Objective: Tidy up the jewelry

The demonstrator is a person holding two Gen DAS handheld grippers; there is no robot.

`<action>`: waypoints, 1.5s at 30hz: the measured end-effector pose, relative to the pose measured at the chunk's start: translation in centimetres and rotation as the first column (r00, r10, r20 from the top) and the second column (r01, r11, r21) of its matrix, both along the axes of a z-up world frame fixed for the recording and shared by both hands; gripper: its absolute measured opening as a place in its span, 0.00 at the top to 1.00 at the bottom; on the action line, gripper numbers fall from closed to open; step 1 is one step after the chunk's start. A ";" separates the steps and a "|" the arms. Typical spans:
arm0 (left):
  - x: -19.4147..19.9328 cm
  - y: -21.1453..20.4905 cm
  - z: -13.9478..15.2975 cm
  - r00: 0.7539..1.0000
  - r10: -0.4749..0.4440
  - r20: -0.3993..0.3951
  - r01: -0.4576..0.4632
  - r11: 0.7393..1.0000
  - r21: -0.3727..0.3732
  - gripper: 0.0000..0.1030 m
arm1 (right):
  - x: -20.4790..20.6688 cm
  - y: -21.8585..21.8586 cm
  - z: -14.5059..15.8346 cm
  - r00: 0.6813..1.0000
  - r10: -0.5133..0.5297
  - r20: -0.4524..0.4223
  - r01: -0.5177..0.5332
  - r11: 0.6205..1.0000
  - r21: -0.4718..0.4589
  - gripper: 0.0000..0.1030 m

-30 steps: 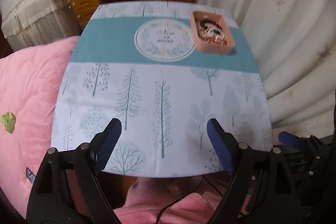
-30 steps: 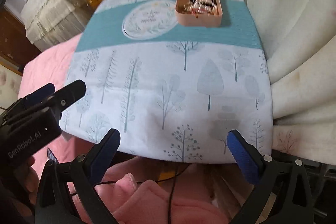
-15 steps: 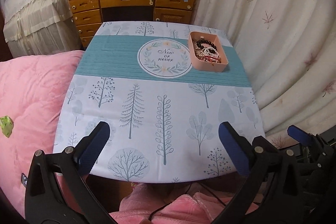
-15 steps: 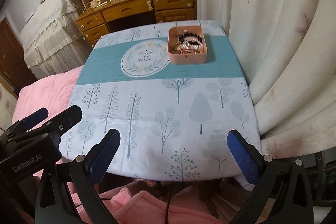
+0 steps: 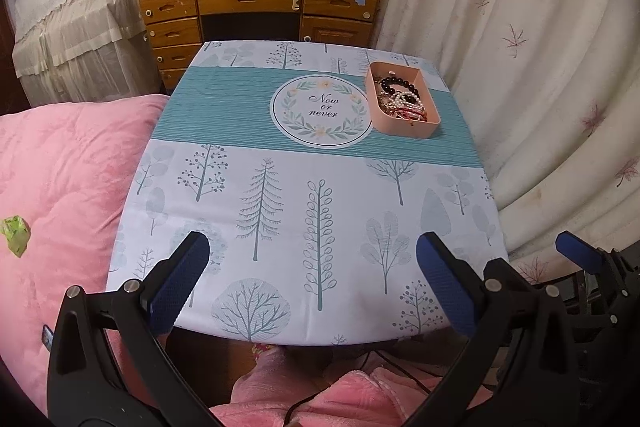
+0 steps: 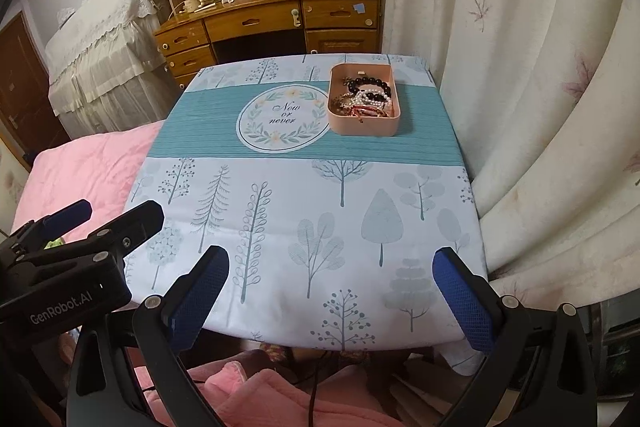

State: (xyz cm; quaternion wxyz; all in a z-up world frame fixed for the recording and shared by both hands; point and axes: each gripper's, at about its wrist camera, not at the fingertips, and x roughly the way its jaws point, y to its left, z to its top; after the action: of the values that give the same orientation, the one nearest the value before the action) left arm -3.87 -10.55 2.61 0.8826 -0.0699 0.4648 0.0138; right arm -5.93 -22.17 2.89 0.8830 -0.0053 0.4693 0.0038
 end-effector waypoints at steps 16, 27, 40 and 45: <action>-0.5 -0.7 0.2 1.000 -0.023 0.020 0.022 0.999 0.038 0.00 | 0.1 0.0 -0.4 1.000 0.010 -0.003 -0.010 1.000 -0.018 0.00; -0.8 -2.1 1.0 0.998 -0.048 0.046 0.044 0.995 0.090 0.00 | 0.3 0.4 -0.8 0.999 0.029 -0.013 -0.030 0.998 -0.049 0.00; -0.5 -2.1 0.9 0.998 -0.040 0.042 0.035 0.993 0.111 0.00 | 0.7 0.2 -0.9 0.999 0.037 -0.024 -0.038 0.998 -0.048 0.00; -0.5 -2.1 0.9 0.998 -0.040 0.041 0.035 0.993 0.112 0.00 | 0.9 0.1 -1.0 0.999 0.039 -0.024 -0.040 0.998 -0.048 0.00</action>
State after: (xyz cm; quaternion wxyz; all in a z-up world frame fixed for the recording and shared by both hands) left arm -4.37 -12.66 3.55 0.8950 -0.0123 0.4454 0.0215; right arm -5.03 -22.04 1.92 0.8768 -0.0362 0.4794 0.0099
